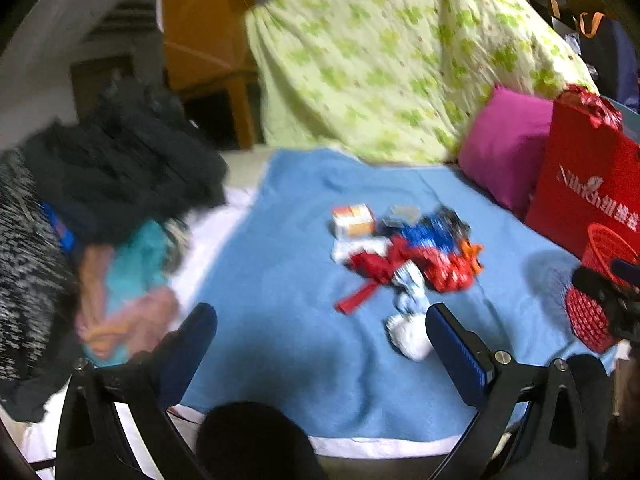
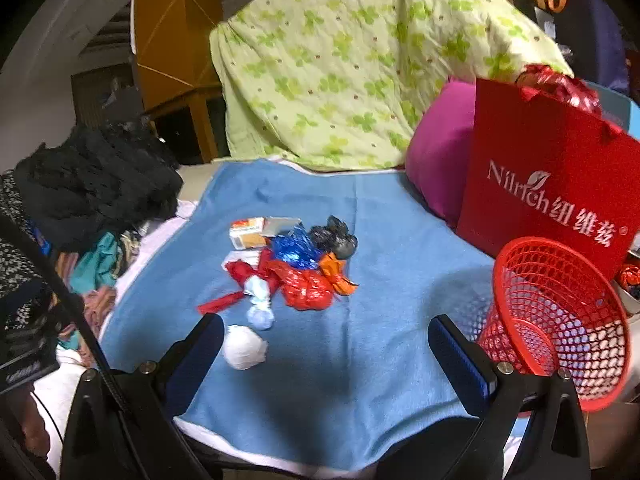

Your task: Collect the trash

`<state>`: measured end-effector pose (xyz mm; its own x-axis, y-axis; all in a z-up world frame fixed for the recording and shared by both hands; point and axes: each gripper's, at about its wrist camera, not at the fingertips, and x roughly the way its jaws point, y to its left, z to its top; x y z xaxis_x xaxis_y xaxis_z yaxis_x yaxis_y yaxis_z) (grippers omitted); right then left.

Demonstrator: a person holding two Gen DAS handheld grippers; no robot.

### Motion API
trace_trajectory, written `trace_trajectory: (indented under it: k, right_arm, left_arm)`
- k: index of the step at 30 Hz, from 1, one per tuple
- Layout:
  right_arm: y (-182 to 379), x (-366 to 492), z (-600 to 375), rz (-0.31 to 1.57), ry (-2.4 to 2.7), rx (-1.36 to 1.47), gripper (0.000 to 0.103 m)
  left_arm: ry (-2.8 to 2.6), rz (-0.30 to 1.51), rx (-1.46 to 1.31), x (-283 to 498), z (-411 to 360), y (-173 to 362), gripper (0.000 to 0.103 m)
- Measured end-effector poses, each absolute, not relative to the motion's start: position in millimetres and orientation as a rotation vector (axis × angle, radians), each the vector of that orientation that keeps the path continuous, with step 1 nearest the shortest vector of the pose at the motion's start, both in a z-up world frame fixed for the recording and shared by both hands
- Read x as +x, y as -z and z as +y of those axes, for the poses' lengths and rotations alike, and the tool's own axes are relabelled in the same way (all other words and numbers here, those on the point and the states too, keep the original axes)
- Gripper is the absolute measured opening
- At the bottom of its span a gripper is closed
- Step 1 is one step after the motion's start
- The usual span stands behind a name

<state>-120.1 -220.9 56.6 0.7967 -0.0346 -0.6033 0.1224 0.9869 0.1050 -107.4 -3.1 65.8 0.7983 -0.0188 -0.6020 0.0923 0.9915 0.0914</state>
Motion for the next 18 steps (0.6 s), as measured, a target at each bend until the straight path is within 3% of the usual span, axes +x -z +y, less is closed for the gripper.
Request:
trace_trajectory:
  k: [8, 11, 18]
  right_arm:
    - [7.4, -31.9, -255.4, 0.768, 0.04, 0.216, 0.101]
    - [22.6, -2.0, -261.9, 0.79, 0.007, 0.232, 0.089]
    - [46.5, 63.0, -270.5, 0.819, -0.091, 0.312, 0.073]
  left_arm:
    - [0.177, 0.805, 0.109, -62.7, -22.0, -5.0, 0.103]
    - [0.234, 0.861, 0.092, -45.5, -30.8, 13.1, 0.103]
    - [0.318, 0.97, 0.087, -7.6, -60.8, 51.6, 0.103]
